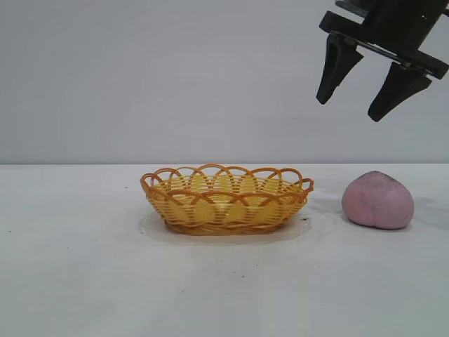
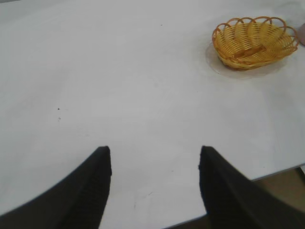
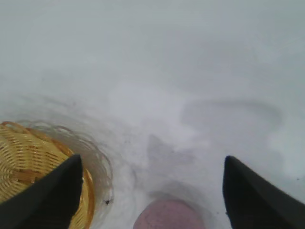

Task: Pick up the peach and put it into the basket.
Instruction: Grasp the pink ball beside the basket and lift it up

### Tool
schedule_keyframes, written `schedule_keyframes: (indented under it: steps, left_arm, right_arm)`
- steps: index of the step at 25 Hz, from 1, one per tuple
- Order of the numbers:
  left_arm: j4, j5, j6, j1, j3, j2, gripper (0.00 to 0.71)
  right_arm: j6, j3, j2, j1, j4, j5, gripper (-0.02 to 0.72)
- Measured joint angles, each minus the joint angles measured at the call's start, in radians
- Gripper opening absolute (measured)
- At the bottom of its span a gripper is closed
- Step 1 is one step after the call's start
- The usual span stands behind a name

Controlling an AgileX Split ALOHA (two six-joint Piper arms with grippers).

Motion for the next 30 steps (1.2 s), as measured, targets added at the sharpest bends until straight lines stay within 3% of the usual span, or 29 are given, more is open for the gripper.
schedule_keyframes:
  steps: [3, 11, 15, 30]
  left_arm:
    - [-0.002, 0.000, 0.001, 0.024, 0.000, 0.000, 0.360]
    - [-0.004, 0.000, 0.001, 0.248, 0.000, 0.000, 0.360]
    - [-0.004, 0.000, 0.001, 0.318, 0.000, 0.000, 0.360]
    - [-0.036, 0.000, 0.051, 0.328, 0.000, 0.000, 0.360]
  right_arm:
    - [-0.002, 0.000, 0.000, 0.000, 0.000, 0.000, 0.523]
    - [-0.002, 0.000, 0.000, 0.000, 0.000, 0.002, 0.523]
    - [-0.002, 0.000, 0.000, 0.000, 0.000, 0.003, 0.523]
    - [-0.027, 0.000, 0.000, 0.000, -0.002, 0.003, 0.523]
